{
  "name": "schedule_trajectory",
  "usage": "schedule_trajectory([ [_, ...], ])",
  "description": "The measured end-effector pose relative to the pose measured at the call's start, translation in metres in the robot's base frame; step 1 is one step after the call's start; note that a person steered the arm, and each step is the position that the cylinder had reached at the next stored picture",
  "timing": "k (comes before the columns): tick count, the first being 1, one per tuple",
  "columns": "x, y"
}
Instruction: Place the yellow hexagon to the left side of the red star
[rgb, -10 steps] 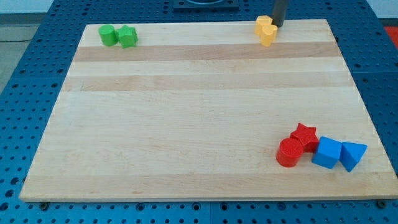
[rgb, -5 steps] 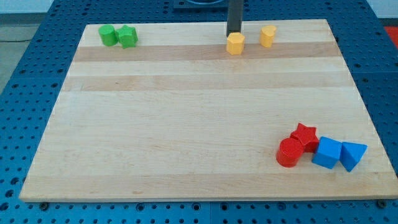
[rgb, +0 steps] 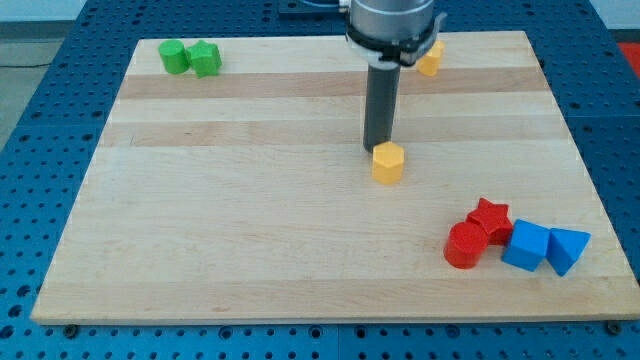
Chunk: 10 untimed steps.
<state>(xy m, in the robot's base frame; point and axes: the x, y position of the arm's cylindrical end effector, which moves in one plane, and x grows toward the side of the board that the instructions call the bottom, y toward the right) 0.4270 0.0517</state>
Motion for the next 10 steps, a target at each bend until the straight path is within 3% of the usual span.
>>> schedule_trajectory([
  [4, 0.102, -0.005],
  [7, 0.102, 0.04],
  [8, 0.093, 0.041],
  [10, -0.004, 0.041],
])
